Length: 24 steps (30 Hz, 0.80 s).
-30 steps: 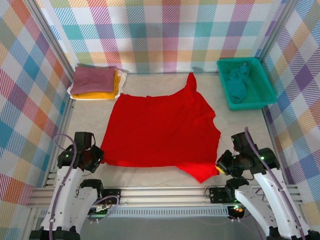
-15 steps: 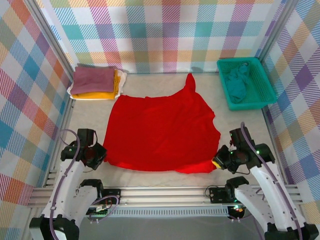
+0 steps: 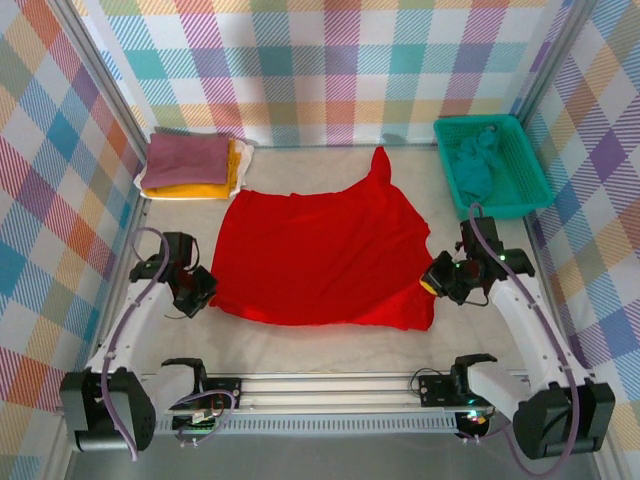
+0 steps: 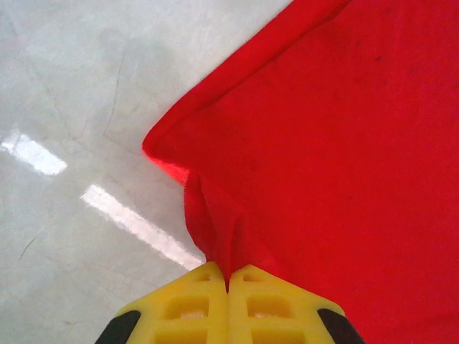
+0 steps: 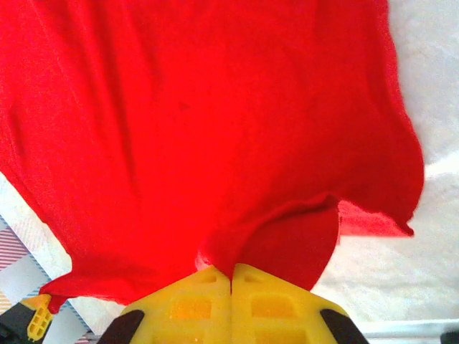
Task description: Fold and stack the t-shirts
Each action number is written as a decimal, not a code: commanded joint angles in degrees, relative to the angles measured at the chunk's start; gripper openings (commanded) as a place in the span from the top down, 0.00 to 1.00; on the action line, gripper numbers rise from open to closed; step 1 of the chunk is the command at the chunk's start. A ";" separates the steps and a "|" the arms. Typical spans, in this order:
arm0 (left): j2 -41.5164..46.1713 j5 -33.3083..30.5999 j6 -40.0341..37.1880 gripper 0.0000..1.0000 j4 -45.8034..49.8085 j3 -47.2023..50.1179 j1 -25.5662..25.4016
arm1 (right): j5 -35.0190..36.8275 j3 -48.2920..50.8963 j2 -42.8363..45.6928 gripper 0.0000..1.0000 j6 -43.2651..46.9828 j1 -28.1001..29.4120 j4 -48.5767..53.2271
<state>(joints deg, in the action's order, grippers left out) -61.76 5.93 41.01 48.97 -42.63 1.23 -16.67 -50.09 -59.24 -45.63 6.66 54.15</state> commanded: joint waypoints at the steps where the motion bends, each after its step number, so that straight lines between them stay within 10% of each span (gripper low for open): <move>1: -3.16 -1.43 -2.96 0.98 -2.80 -2.66 1.20 | -2.50 -2.24 -2.98 1.00 2.85 -0.72 -5.14; 20: -14.30 -1.79 -7.24 0.96 -7.49 -8.43 3.69 | -4.19 -10.47 -15.82 1.00 4.74 -2.60 -11.35; 24: -19.63 -0.90 -8.11 0.80 -9.92 -11.35 3.72 | -6.05 -14.08 -22.13 0.94 3.21 -2.59 -16.35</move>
<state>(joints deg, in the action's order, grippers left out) -78.35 5.02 34.37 41.54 -51.27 3.90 -20.71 -60.90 -77.84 -42.41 4.45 42.76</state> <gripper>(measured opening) 0.162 0.059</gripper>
